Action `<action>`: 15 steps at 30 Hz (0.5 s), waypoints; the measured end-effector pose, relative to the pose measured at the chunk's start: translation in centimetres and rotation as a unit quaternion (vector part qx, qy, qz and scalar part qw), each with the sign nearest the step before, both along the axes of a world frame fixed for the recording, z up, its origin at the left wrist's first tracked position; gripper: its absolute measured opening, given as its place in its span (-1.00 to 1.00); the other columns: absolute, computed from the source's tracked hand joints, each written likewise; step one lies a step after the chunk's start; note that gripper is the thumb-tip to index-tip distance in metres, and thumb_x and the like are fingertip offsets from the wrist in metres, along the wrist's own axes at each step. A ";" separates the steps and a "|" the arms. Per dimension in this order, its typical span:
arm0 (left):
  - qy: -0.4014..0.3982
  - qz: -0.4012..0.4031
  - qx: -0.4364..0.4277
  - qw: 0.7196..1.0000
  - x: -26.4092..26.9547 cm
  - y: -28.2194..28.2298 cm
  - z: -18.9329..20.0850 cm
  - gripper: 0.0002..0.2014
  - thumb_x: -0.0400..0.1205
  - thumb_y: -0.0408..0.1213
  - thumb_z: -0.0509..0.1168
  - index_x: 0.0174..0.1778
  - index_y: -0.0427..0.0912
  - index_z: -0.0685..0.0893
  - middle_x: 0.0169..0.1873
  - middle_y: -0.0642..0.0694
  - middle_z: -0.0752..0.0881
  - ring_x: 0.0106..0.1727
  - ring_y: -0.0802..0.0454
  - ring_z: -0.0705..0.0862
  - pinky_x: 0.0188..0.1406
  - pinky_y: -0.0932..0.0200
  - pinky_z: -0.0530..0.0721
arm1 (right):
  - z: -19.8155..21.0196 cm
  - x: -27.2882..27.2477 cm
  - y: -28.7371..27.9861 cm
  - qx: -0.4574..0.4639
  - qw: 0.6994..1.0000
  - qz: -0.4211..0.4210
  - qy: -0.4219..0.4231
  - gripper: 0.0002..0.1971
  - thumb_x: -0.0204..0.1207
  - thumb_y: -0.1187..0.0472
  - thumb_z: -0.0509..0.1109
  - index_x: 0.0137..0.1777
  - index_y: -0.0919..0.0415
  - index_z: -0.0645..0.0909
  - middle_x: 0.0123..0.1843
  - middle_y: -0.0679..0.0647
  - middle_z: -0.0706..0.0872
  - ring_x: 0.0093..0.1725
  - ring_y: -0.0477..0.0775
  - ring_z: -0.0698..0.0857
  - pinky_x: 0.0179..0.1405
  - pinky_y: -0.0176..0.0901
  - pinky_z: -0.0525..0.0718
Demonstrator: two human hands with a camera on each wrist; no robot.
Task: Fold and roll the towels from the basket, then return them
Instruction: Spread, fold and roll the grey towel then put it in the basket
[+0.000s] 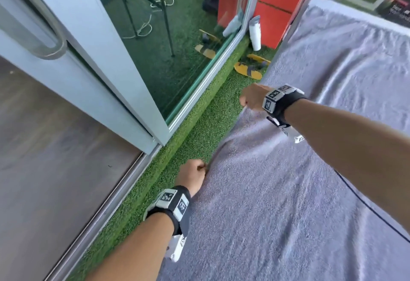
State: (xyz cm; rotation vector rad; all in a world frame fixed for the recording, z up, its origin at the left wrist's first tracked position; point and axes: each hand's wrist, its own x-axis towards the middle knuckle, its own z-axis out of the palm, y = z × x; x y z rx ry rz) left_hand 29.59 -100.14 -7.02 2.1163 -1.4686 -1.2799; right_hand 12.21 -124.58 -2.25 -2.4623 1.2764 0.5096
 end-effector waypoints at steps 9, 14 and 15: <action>-0.138 0.146 -0.137 0.970 1.4 0.9 3.9 -0.75 0.72 -0.37 0.12 -0.17 -0.22 0.68 -0.37 -0.01 0.64 -0.45 0.27 0.41 -0.43 0.39 0.30 | 1.2 4.8 0.9 -0.093 0.976 -0.023 -0.198 -0.57 0.48 0.61 0.16 0.27 0.31 0.61 0.26 0.28 0.63 0.25 0.24 0.62 0.28 -0.03 0.63; -0.124 0.142 -0.026 0.982 1.0 7.2 4.4 -0.60 0.75 -0.23 0.11 0.51 -0.23 0.45 0.40 -0.17 0.57 0.17 0.01 0.61 0.19 0.13 0.54 | 1.6 4.4 7.7 0.024 0.986 -0.050 -0.157 -0.40 0.46 0.50 0.17 0.50 0.10 0.43 0.42 0.16 0.56 0.31 0.18 0.62 0.19 0.02 0.71; -0.115 0.148 -0.030 0.982 0.9 9.3 4.4 -0.63 0.74 -0.22 0.13 0.46 -0.20 0.49 0.40 -0.16 0.56 0.27 -0.05 0.61 0.31 0.05 0.53 | 1.9 3.5 10.0 0.036 0.982 -0.070 -0.171 -0.47 0.51 0.47 0.15 0.45 0.12 0.49 0.37 0.17 0.61 0.25 0.14 0.66 0.14 -0.03 0.73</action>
